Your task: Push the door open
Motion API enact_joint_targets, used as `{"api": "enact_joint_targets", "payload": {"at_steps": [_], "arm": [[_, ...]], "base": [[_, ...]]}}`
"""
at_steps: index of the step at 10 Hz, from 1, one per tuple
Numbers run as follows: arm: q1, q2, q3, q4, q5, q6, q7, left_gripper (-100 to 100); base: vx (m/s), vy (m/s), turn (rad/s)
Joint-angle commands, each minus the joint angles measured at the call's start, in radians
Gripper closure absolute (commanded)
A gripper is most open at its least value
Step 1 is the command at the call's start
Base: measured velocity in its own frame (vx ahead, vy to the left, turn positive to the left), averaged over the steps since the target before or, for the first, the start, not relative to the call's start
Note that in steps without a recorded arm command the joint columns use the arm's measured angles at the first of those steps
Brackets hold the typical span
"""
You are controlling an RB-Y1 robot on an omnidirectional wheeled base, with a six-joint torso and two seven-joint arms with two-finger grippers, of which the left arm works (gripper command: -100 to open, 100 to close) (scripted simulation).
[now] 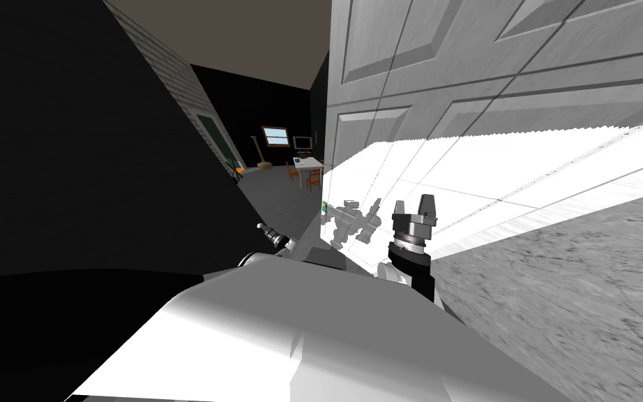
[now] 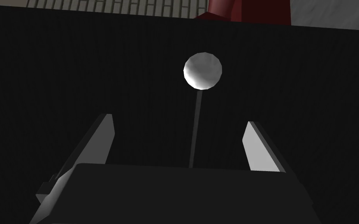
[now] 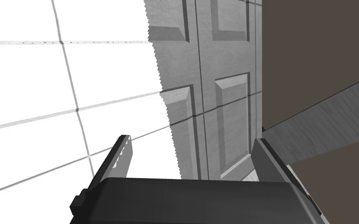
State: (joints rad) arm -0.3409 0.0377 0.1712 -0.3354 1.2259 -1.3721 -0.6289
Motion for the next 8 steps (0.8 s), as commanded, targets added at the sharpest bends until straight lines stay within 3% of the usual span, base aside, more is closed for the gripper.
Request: {"api": "enact_joint_targets", "payload": {"at_steps": [1,2,4,5,6,8], "arm": [[0.042,0.002,0.000,-0.050,-0.005,0.019,-0.027,-100],[0.046,0.008,0.006,-0.073,-0.011,0.031,-0.017,-100],[0.049,0.001,0.012,-0.071,-0.016,0.041,-0.009,-100],[0.046,0.003,0.010,-0.068,-0.014,0.037,-0.011,-100],[0.046,0.003,0.010,-0.068,-0.014,0.037,-0.011,100],[0.046,0.003,0.010,-0.068,-0.014,0.037,-0.011,100]], "base": [[0.087,0.192,-0.010],[0.068,0.216,0.017],[0.105,0.212,0.004],[0.047,0.093,-0.007],[-0.014,-0.021,0.000],[-0.013,-0.030,0.006]]}}
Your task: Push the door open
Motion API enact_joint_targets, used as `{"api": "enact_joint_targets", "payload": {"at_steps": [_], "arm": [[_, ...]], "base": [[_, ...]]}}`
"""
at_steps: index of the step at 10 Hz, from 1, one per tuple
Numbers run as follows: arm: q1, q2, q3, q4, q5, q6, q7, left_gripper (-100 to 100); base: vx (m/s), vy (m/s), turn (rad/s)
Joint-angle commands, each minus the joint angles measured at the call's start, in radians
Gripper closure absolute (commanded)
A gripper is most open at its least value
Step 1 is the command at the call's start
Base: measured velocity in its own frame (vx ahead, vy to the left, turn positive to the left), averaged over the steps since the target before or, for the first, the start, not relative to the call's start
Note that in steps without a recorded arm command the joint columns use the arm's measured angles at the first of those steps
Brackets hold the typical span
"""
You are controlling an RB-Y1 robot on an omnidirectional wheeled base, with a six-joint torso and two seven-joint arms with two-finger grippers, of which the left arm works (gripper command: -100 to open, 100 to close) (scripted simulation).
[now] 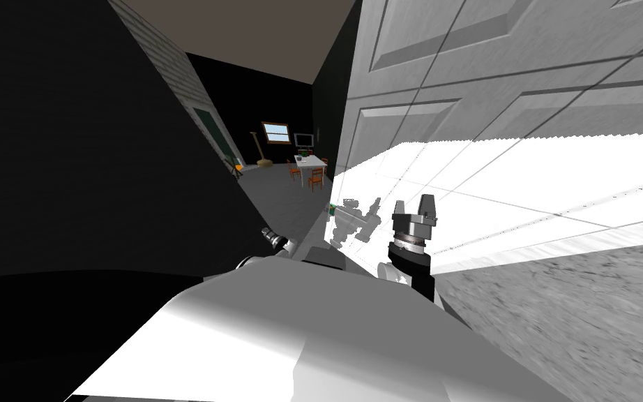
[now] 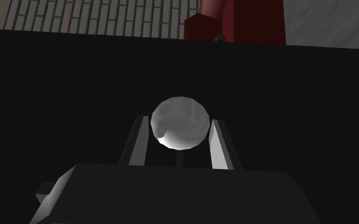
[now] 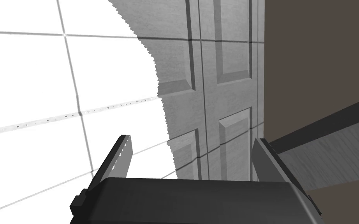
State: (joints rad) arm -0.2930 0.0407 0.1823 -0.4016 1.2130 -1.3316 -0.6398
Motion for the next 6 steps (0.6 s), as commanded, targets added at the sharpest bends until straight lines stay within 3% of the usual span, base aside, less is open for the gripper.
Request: {"api": "enact_joint_targets", "payload": {"at_steps": [1,3,4,6], "arm": [[-0.002,0.000,-0.001,-0.001,-0.001,-0.003,0.000,100],[-0.002,0.000,-0.001,-0.001,-0.001,-0.003,0.000,100],[0.000,0.003,0.011,-0.001,0.027,-0.022,-0.008,100],[-0.002,0.005,0.025,-0.004,0.059,-0.050,-0.018,100]], "base": [[-0.004,-0.014,-0.004],[-0.002,-0.004,-0.002],[0.051,0.105,-0.051],[0.112,0.211,-0.052]]}}
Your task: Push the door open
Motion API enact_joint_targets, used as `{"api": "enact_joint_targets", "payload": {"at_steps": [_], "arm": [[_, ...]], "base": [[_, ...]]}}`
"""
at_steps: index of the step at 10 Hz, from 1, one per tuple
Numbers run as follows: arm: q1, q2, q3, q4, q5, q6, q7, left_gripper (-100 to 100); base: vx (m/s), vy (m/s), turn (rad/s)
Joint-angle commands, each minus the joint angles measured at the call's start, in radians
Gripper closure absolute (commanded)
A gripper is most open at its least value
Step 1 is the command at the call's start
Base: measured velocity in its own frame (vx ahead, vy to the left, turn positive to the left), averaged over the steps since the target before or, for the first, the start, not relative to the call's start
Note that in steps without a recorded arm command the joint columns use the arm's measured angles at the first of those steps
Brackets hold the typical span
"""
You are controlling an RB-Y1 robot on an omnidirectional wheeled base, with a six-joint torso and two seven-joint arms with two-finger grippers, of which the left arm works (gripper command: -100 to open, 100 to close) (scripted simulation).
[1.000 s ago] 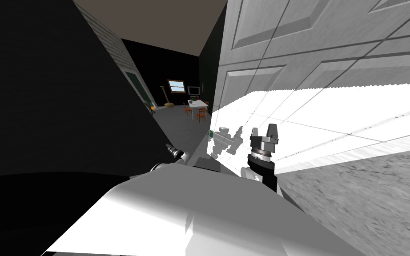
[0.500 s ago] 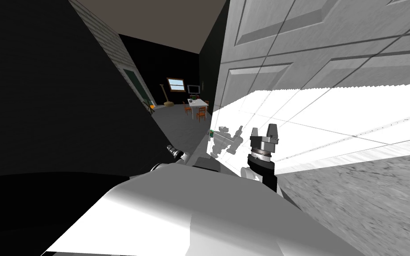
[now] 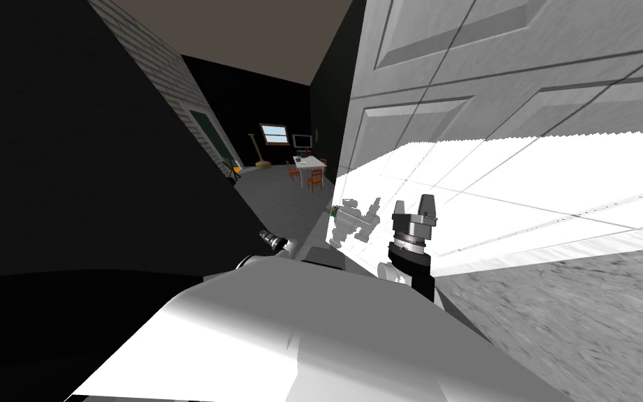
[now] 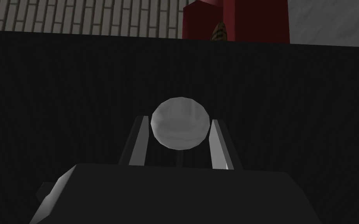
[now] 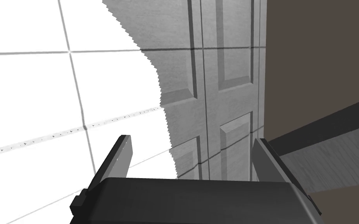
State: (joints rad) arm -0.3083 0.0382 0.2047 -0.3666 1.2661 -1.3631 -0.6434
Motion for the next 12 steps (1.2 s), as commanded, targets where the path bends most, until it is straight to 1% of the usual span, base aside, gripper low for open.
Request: {"api": "enact_joint_targets", "payload": {"at_steps": [1,3,5,6,8,9,10,11,12], "arm": [[0.013,0.008,0.003,-0.039,0.006,-0.019,-0.014,100],[0.010,0.005,0.020,-0.042,0.044,-0.052,-0.026,100],[0.008,-0.003,0.036,-0.046,0.082,-0.086,-0.037,100],[0.007,-0.006,0.040,-0.047,0.091,-0.094,-0.040,100],[0.005,-0.018,0.054,-0.050,0.121,-0.121,-0.049,100],[0.005,-0.018,0.054,-0.050,0.121,-0.121,-0.049,100],[0.005,-0.018,0.054,-0.050,0.121,-0.121,-0.049,100],[0.012,-0.020,0.054,-0.060,0.121,-0.119,-0.058,100],[0.014,0.000,0.066,-0.061,0.144,-0.130,-0.059,100]], "base": [[0.078,0.168,0.004],[0.066,0.151,-0.036],[0.091,0.179,-0.043],[0.070,0.164,-0.023],[0.084,0.181,-0.024],[0.056,0.122,0.001],[0.003,0.039,0.009],[-0.003,0.014,0.000],[0.032,0.112,0.020]]}}
